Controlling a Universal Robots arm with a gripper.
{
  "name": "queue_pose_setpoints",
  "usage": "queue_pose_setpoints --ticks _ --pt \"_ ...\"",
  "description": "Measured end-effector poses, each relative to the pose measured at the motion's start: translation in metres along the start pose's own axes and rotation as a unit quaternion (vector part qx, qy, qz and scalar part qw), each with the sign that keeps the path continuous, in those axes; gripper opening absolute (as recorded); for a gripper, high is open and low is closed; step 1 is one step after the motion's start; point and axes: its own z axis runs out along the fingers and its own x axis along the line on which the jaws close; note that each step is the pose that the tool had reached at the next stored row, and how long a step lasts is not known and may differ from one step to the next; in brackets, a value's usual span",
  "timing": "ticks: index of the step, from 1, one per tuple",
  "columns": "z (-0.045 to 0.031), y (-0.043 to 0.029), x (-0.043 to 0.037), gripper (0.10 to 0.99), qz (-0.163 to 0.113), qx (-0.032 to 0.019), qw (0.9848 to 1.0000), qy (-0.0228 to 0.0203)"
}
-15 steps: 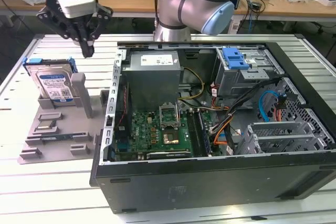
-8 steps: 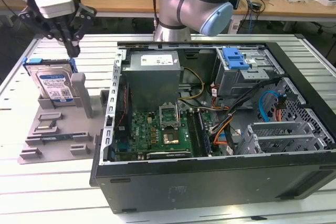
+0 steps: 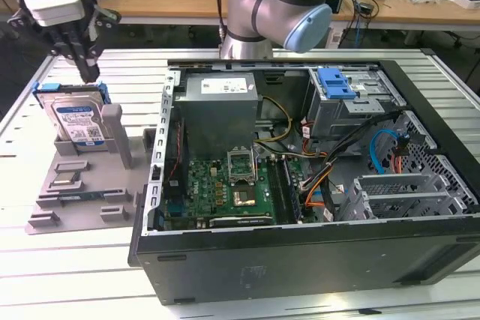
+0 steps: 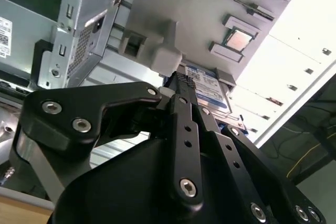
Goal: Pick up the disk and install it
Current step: 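Reach for the disk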
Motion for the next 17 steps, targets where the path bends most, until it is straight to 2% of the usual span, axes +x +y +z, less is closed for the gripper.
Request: queue_pose_setpoints --ticks 4,8,9,14,17 --pt "-0.0003 -0.0011 0.0148 0.106 0.000 0.0000 1.0000 0.0001" --pt "0.0001 -0.0024 0.0376 0.106 0.000 0.0000 1.0000 0.0000" --pt "0.0003 -0.0020 0.0403 0.106 0.000 0.0000 1.0000 0.0000" --pt "0.0027 0.0010 0.0657 0.106 0.000 0.0001 1.0000 0.0000" --pt "0.0043 0.0017 0.0724 0.106 0.000 0.0001 1.0000 0.0001"
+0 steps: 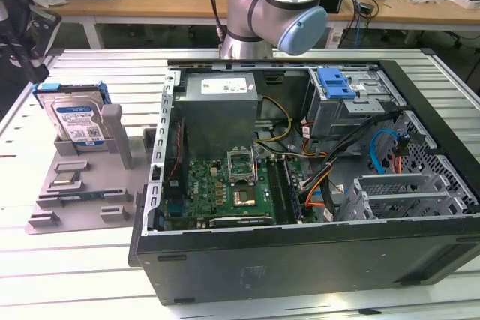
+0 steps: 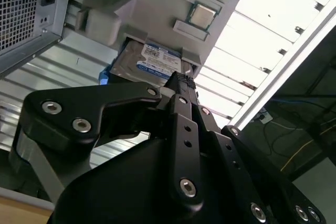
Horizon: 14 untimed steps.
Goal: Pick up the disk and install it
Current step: 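Reach for the disk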
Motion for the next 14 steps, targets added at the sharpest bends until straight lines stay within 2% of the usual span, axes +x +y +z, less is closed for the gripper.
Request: queue_pose_setpoints --ticks 4,7,14 --pt "0.0029 0.0012 0.0133 0.106 0.000 0.0000 1.0000 0.0000" --pt "0.0038 0.0019 0.0177 0.106 0.000 -0.0001 1.0000 -0.0001" --pt "0.0037 0.0021 0.0180 0.106 0.000 0.0000 1.0000 0.0000"
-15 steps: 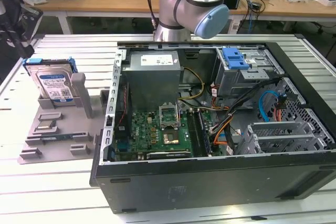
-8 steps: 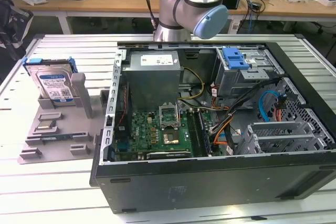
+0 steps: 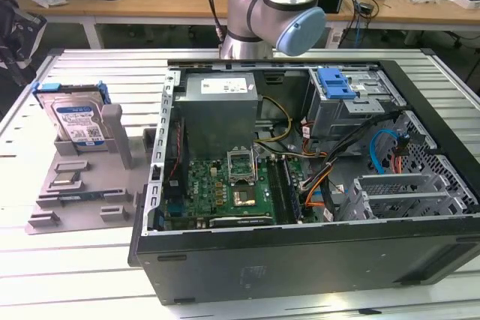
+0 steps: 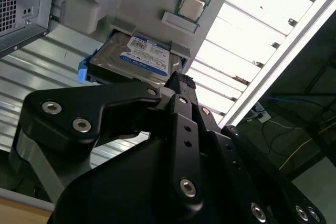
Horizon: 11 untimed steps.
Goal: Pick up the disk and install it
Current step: 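Reach for the disk, then pick up the disk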
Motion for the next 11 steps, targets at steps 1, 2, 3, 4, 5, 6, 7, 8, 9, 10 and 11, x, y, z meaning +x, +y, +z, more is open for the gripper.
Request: queue_pose_setpoints --ticks 1,2,3,4,5,6,7,8,9,10,11 --pt "0.0000 0.0000 0.0000 0.106 0.000 0.0000 1.0000 0.0000" --pt "0.0000 0.0000 0.0000 0.106 0.000 0.0000 1.0000 0.0000" --pt "0.0000 0.0000 0.0000 0.106 0.000 0.0000 1.0000 0.0000" --pt "0.0000 0.0000 0.0001 0.106 0.000 0.0000 1.0000 0.0000" --pt "0.0000 0.0000 0.0001 0.106 0.000 0.0000 1.0000 0.0000" --pt "0.0000 0.0000 0.0001 0.106 0.000 0.0000 1.0000 0.0000" --pt "0.0000 0.0000 0.0001 0.106 0.000 0.0000 1.0000 0.0000" --pt "0.0000 0.0000 0.0001 0.106 -0.001 0.0000 1.0000 0.0000" --pt "-0.0001 0.0000 0.0002 0.106 -0.012 -0.0003 0.9999 0.0006" --pt "0.0000 0.0000 0.0002 0.106 -0.034 -0.0008 0.9994 0.0015" --pt "0.0001 0.0000 0.0001 0.106 -0.046 -0.0011 0.9989 0.0020"
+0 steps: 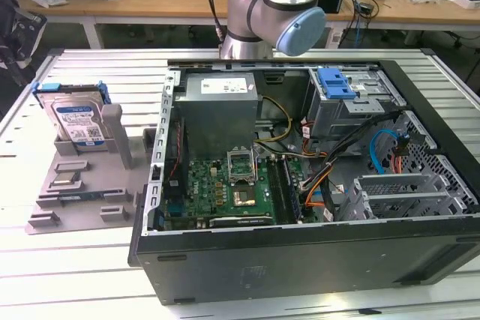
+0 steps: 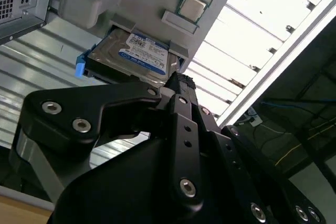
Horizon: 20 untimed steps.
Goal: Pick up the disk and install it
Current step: 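Pick up the disk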
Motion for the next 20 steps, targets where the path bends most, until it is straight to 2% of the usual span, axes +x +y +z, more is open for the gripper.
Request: queue_pose_setpoints --ticks 4,5,7,8,9,12,14,15,18,20 --pt "0.0000 0.0000 0.0000 0.106 -0.049 -0.0007 0.9988 0.0022" --pt "0.0000 0.0000 -0.0001 0.106 -0.063 0.0013 0.9980 0.0031" --pt "-0.0001 0.0000 0.0000 0.106 -0.080 0.0111 0.9967 0.0047" --pt "-0.0001 0.0000 0.0000 0.106 -0.090 0.0193 0.9957 0.0058" --pt "-0.0001 -0.0001 0.0000 0.106 -0.097 0.0212 0.9950 0.0061" --pt "-0.0001 0.0000 0.0000 0.106 -0.126 0.0228 0.9918 0.0070" --pt "-0.0001 0.0000 0.0000 0.106 -0.147 0.0230 0.9889 0.0075" --pt "0.0000 0.0000 -0.0001 0.106 -0.176 0.0225 0.9841 0.0080" --pt "-0.0001 0.0001 0.0000 0.106 -0.229 0.0215 0.9731 0.0091" --pt "-0.0001 0.0000 0.0000 0.106 -0.248 0.0210 0.9685 0.0094"
